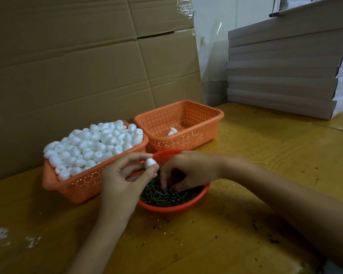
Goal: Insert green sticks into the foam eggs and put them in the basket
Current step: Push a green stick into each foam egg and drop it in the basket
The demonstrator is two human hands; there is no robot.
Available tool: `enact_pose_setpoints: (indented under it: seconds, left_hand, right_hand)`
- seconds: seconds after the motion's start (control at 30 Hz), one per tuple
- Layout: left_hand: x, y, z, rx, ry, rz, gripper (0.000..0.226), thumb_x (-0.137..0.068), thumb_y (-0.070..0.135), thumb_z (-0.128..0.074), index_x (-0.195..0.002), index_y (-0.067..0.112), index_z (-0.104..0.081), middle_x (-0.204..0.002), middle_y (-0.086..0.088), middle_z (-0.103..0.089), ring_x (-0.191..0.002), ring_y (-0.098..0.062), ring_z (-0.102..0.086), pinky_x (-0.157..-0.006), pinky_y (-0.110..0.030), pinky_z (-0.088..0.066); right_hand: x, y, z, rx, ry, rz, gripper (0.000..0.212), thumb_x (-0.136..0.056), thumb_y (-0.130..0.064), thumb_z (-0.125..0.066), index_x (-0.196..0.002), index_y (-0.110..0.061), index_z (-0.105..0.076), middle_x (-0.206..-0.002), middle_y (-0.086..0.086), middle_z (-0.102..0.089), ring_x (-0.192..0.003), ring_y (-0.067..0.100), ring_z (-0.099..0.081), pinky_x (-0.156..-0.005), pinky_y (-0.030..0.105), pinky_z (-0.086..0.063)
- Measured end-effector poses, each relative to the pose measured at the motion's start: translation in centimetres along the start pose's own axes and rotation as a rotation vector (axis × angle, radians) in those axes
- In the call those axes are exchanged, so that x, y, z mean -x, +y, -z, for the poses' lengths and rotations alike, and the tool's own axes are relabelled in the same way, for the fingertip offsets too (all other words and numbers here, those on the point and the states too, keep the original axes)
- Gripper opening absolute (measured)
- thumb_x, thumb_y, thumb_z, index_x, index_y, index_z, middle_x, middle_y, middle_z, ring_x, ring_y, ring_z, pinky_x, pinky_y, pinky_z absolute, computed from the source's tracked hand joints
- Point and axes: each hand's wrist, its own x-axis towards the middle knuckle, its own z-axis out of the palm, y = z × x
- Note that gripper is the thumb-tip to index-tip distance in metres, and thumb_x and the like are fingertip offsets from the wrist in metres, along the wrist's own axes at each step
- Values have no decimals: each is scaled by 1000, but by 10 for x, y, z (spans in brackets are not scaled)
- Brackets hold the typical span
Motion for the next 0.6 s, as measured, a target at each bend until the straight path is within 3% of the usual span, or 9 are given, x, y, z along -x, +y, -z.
enact_pose_setpoints:
  seconds: [0.1, 0.3, 0.4, 0.47, 0.6]
  left_hand:
    - [0, -1, 1, -18, -8, -9, 24, -84, 16, -88, -98, 33, -81, -95, -1, -82, -85, -21, -80, -78, -24, -62]
    - [-1, 1, 0, 12, -17, 8, 19, -86, 15, -86, -99, 30, -82, -100, -3, -82, -88, -22, -80, -81, -29, -65]
    - [0, 3, 0, 34, -24, 16, 19, -82, 19, -91, -96, 29, -82, -101, -3, -82, -90, -21, -80, -81, -31, -65]
    - [0, 3, 0, 37, -21, 14, 22, -78, 19, -90, -95, 29, -81, -101, -2, -82, -90, -20, -80, -81, -29, -65]
    - [-1, 1, -1, 26, -21, 23, 32, -73, 20, -89, -102, 29, -78, -102, 1, -83, -94, -17, -80, -79, -22, -62]
  right_hand:
    - [0, -1, 0, -8, -3, 2, 24, -93, -13, -74, -116, -21, -74, -112, -12, -72, -98, -2, -64, -88, 21, -51]
    - [0, -1, 0, 7, -8, -2, 25, -93, -14, -74, -117, -22, -74, -114, -8, -73, -103, 7, -66, -92, 33, -53]
    - [0, 0, 0, 7, -6, -3, 24, -94, -15, -74, -117, -22, -74, -114, -8, -73, -101, 7, -66, -89, 25, -51]
    - [0, 0, 0, 6, -2, -3, 24, -94, -15, -74, -117, -21, -74, -114, -7, -73, -101, 6, -65, -86, 19, -48]
    - [0, 1, 0, 1, -8, -2, 25, -94, -15, -74, -118, -22, -74, -115, -8, -72, -101, 4, -65, -88, 22, -49]
